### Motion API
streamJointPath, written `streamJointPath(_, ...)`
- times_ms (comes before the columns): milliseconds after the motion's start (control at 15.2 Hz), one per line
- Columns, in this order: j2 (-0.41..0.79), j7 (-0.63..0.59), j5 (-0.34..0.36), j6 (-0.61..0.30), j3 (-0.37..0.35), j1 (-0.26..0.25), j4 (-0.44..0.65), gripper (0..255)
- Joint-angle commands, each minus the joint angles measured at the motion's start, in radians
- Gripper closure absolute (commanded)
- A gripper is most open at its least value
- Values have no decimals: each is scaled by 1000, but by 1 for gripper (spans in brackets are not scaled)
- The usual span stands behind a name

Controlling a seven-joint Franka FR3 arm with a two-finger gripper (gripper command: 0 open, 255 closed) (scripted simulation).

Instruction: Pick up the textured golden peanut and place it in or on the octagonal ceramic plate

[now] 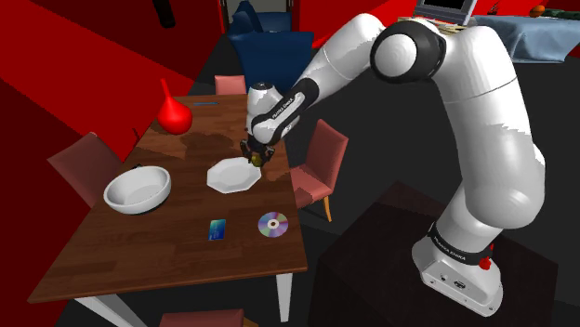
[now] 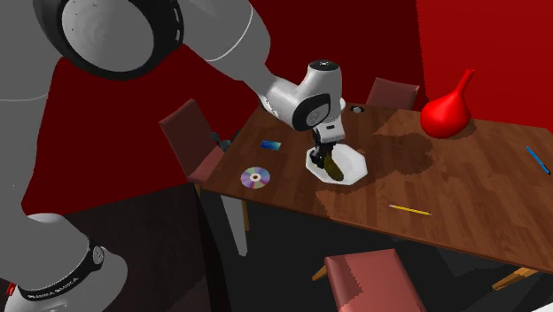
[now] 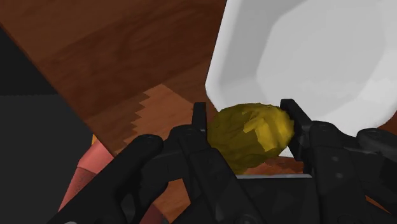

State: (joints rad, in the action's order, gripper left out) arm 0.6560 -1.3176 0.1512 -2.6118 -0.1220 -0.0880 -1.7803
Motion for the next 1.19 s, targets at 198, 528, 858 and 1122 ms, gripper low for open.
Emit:
streamJointPath(198,169,-42,5,134,7,-69,302,255)
streamJointPath(528,349,-57,4,271,11,-121,619,255)
streamJointPath(858,398,-59,7,240,15,-123,638,255)
streamJointPath(1122,441,-60,9,219,18,-126,659,255)
